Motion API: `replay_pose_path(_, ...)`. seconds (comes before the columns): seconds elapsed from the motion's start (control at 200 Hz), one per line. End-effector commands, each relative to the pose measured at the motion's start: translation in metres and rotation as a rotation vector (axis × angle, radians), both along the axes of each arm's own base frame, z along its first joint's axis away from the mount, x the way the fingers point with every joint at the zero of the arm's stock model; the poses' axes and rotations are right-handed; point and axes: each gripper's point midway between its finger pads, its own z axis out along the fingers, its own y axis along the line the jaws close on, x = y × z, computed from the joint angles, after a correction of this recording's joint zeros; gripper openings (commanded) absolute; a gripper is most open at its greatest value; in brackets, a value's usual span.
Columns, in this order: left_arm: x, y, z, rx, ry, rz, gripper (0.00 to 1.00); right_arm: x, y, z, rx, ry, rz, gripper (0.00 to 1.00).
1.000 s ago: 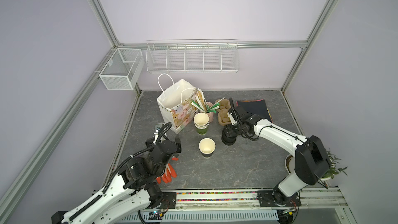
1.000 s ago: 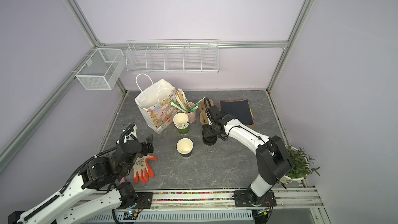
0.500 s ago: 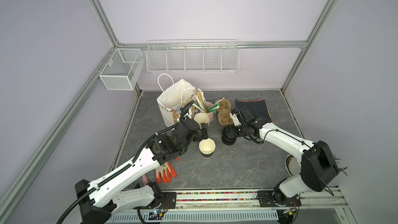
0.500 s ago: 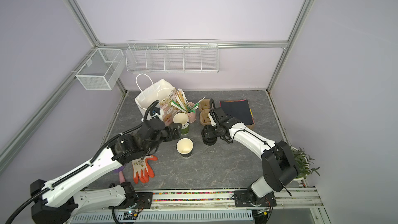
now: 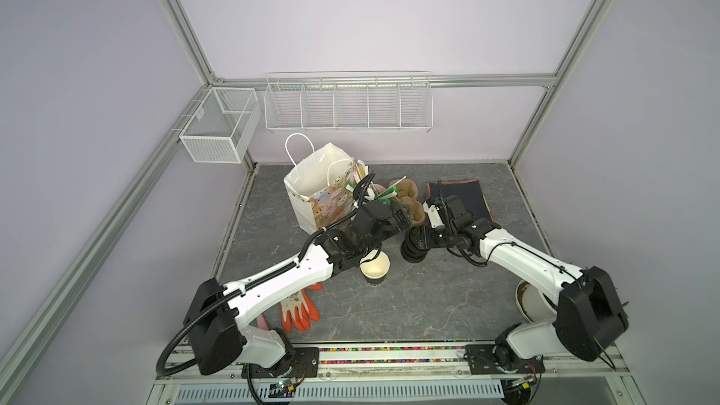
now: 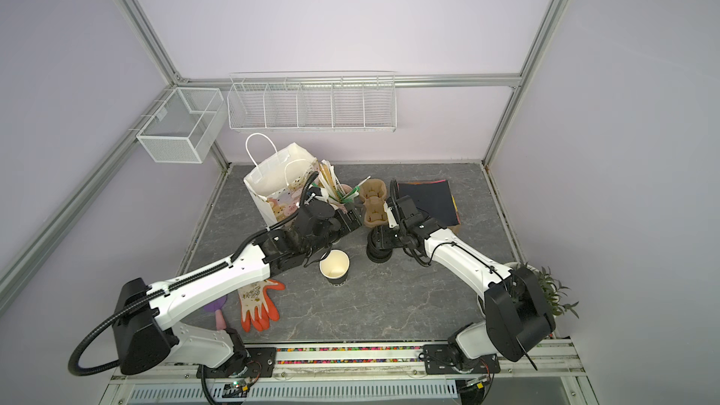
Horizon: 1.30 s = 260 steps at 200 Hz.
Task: Pack a coffee takeout order
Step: Separate the lid from the lid.
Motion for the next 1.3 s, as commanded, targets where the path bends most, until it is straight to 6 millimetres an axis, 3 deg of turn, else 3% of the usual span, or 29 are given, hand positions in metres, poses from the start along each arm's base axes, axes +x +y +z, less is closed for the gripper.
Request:
replay_pose_path(0.0, 0.011, -0.033, 0.021, -0.204, 0.037, -0.004, 0.99, 0.0, 0.002, 0.009, 0.053, -0.033, -0.005, 0.72)
replay_pose_path(0.155, 0.016, -0.055, 0.012, -0.235, 0.062, -0.006, 0.99, -0.002, 0.003, 0.006, 0.061, -0.035, -0.002, 0.72)
replay_pose_path(0.36, 0.023, -0.067, -0.01, -0.284, 0.099, 0.021, 0.99, -0.004, 0.002, 0.004, 0.075, -0.044, -0.004, 0.72)
replay_pose_path(0.64, 0.027, -0.066, -0.031, -0.253, 0.115, 0.042, 0.99, -0.004, -0.002, 0.008, 0.072, -0.065, -0.012, 0.72)
replay_pose_path(0.935, 0.031, -0.048, -0.047, -0.267, 0.139, 0.118, 1.0, 0.0, -0.006, 0.014, 0.071, -0.093, -0.032, 0.72)
replay_pose_path(1.209, 0.029, -0.055, -0.069, -0.291, 0.193, 0.116, 1.0, 0.002, -0.004, 0.017, 0.087, -0.1, -0.036, 0.72)
replay_pose_path(1.224, 0.029, -0.055, -0.07, -0.292, 0.196, 0.117, 1.0, -0.003, -0.006, 0.007, 0.077, -0.081, -0.035, 0.72)
replay_pose_path(1.294, 0.029, -0.056, -0.075, -0.292, 0.202, 0.117, 1.0, -0.004, -0.006, 0.005, 0.077, -0.074, -0.032, 0.72)
